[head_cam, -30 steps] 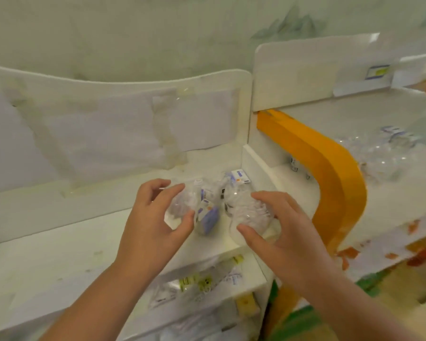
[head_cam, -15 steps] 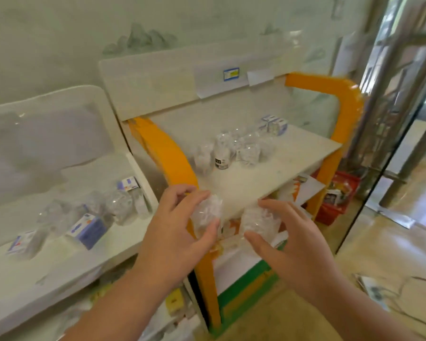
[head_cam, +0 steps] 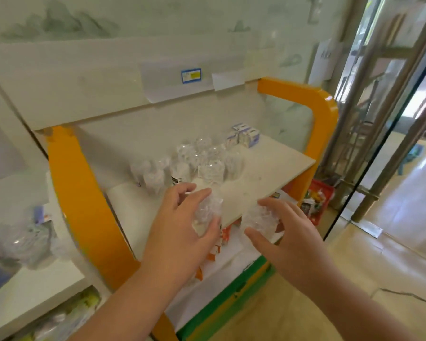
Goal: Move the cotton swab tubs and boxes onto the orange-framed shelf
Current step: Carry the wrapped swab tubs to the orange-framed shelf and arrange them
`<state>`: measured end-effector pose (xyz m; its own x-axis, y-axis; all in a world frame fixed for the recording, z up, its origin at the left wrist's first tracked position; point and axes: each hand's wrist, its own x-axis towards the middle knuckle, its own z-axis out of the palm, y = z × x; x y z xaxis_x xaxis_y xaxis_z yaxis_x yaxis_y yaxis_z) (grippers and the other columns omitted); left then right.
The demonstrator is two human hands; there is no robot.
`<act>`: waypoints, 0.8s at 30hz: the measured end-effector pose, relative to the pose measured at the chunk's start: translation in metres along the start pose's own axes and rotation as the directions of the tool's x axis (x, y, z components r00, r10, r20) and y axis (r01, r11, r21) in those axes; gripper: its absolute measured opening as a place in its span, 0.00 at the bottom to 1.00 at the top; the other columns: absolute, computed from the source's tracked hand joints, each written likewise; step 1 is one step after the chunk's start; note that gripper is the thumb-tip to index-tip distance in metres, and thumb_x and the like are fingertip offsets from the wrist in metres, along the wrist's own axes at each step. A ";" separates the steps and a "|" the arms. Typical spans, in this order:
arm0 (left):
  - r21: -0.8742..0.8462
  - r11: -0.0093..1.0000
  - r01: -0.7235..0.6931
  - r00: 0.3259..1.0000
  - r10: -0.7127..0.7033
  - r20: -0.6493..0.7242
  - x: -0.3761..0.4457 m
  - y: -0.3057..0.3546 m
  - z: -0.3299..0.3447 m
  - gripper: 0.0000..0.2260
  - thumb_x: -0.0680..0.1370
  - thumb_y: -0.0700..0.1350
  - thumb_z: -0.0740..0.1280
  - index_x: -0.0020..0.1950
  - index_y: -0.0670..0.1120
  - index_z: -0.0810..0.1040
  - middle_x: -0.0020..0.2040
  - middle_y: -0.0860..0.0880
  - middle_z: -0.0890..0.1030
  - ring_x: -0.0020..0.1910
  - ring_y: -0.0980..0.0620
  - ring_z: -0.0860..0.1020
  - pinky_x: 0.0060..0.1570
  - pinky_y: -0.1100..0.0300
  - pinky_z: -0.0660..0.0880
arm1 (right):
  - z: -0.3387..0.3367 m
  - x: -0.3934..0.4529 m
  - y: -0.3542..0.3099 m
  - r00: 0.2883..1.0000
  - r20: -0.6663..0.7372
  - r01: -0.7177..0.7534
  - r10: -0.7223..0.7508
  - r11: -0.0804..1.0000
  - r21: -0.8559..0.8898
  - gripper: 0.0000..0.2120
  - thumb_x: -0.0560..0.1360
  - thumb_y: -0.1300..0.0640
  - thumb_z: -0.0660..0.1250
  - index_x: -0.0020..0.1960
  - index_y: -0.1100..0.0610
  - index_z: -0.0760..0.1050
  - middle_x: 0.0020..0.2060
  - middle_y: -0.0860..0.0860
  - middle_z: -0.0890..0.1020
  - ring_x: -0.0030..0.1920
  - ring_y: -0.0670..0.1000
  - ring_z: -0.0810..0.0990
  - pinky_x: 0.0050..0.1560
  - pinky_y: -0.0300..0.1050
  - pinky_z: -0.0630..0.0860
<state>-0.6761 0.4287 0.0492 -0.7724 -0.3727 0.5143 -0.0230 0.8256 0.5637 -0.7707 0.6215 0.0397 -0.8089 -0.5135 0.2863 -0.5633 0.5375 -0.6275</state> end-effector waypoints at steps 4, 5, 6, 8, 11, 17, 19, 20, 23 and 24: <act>-0.003 0.998 0.064 0.997 -0.065 -0.048 0.028 -0.008 0.014 0.22 0.72 0.55 0.70 0.66 0.57 0.75 0.63 0.62 0.65 0.62 0.62 0.68 0.58 0.72 0.64 | -0.001 0.048 0.018 1.000 0.017 0.006 -0.006 1.000 -0.015 0.27 0.70 0.35 0.68 0.66 0.35 0.64 0.62 0.34 0.70 0.58 0.40 0.73 0.58 0.42 0.75; -0.004 0.997 0.081 0.994 -0.082 -0.068 0.033 -0.010 0.016 0.21 0.72 0.54 0.70 0.65 0.56 0.75 0.63 0.61 0.65 0.63 0.62 0.68 0.58 0.73 0.64 | 0.001 0.060 0.021 1.000 0.027 0.008 -0.008 1.000 -0.007 0.27 0.70 0.36 0.68 0.66 0.35 0.64 0.62 0.34 0.70 0.58 0.40 0.73 0.59 0.43 0.75; -0.004 0.995 0.095 0.991 -0.095 -0.089 0.037 -0.012 0.018 0.21 0.72 0.54 0.70 0.65 0.56 0.75 0.64 0.60 0.65 0.63 0.63 0.68 0.58 0.75 0.64 | 0.004 0.071 0.023 0.999 0.045 0.010 -0.010 1.000 -0.001 0.27 0.71 0.36 0.69 0.66 0.35 0.64 0.62 0.34 0.69 0.58 0.40 0.73 0.58 0.43 0.75; 0.013 0.992 0.123 0.984 -0.120 -0.135 0.042 -0.016 0.020 0.20 0.73 0.52 0.70 0.64 0.55 0.75 0.65 0.58 0.67 0.63 0.65 0.67 0.58 0.78 0.62 | 0.013 0.091 0.024 0.994 0.105 0.028 -0.029 1.000 0.005 0.26 0.71 0.36 0.69 0.66 0.34 0.63 0.62 0.33 0.68 0.57 0.41 0.73 0.57 0.43 0.76; 0.060 0.978 0.201 0.964 -0.186 -0.190 0.048 -0.030 0.024 0.19 0.72 0.51 0.71 0.63 0.54 0.75 0.64 0.58 0.67 0.62 0.70 0.65 0.57 0.80 0.60 | 0.030 0.121 0.025 0.973 0.201 0.111 -0.111 0.994 0.014 0.26 0.73 0.38 0.68 0.67 0.36 0.62 0.62 0.34 0.67 0.59 0.41 0.71 0.58 0.41 0.73; 0.215 0.891 0.400 0.905 -0.346 -0.249 0.059 -0.058 0.037 0.20 0.72 0.51 0.72 0.63 0.55 0.74 0.65 0.57 0.66 0.58 0.60 0.70 0.54 0.72 0.65 | 0.070 0.174 0.028 0.896 0.312 0.315 -0.317 0.947 0.055 0.23 0.73 0.42 0.70 0.64 0.44 0.67 0.61 0.42 0.70 0.57 0.45 0.74 0.55 0.43 0.75; 0.245 0.855 0.457 0.879 -0.391 -0.273 0.062 -0.069 0.042 0.20 0.71 0.51 0.72 0.62 0.55 0.74 0.64 0.56 0.66 0.57 0.57 0.72 0.53 0.67 0.67 | 0.081 0.189 0.024 0.829 0.360 0.442 -0.428 0.896 0.046 0.22 0.74 0.43 0.69 0.64 0.47 0.67 0.60 0.44 0.71 0.56 0.47 0.74 0.52 0.43 0.74; 0.251 0.841 0.480 0.868 -0.412 -0.278 0.063 -0.074 0.045 0.19 0.71 0.51 0.72 0.61 0.54 0.74 0.64 0.56 0.66 0.57 0.57 0.72 0.53 0.66 0.68 | 0.086 0.195 0.022 0.793 0.382 0.498 -0.474 0.866 0.040 0.21 0.75 0.43 0.68 0.64 0.48 0.67 0.60 0.45 0.71 0.56 0.48 0.74 0.49 0.41 0.73; 0.252 0.801 0.543 0.835 -0.484 -0.262 0.064 -0.091 0.054 0.19 0.72 0.50 0.71 0.61 0.54 0.73 0.64 0.55 0.65 0.57 0.57 0.71 0.53 0.64 0.68 | 0.101 0.209 0.018 0.732 0.427 0.564 -0.530 0.824 0.055 0.21 0.76 0.43 0.66 0.64 0.48 0.65 0.61 0.46 0.70 0.55 0.50 0.75 0.45 0.40 0.70; 0.245 0.790 0.561 0.823 -0.504 -0.260 0.064 -0.095 0.057 0.19 0.72 0.50 0.71 0.61 0.54 0.73 0.64 0.55 0.65 0.58 0.58 0.71 0.54 0.65 0.68 | 0.106 0.212 0.017 0.722 0.436 0.568 -0.537 0.820 0.067 0.21 0.76 0.44 0.66 0.65 0.48 0.65 0.61 0.46 0.70 0.56 0.50 0.74 0.46 0.41 0.72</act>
<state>-0.7597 0.3504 -0.0088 -0.4592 -0.8334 0.3074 -0.6076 0.5472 0.5757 -0.9340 0.4507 0.0130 -0.2087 -0.9511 0.2277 -0.9105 0.1039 -0.4003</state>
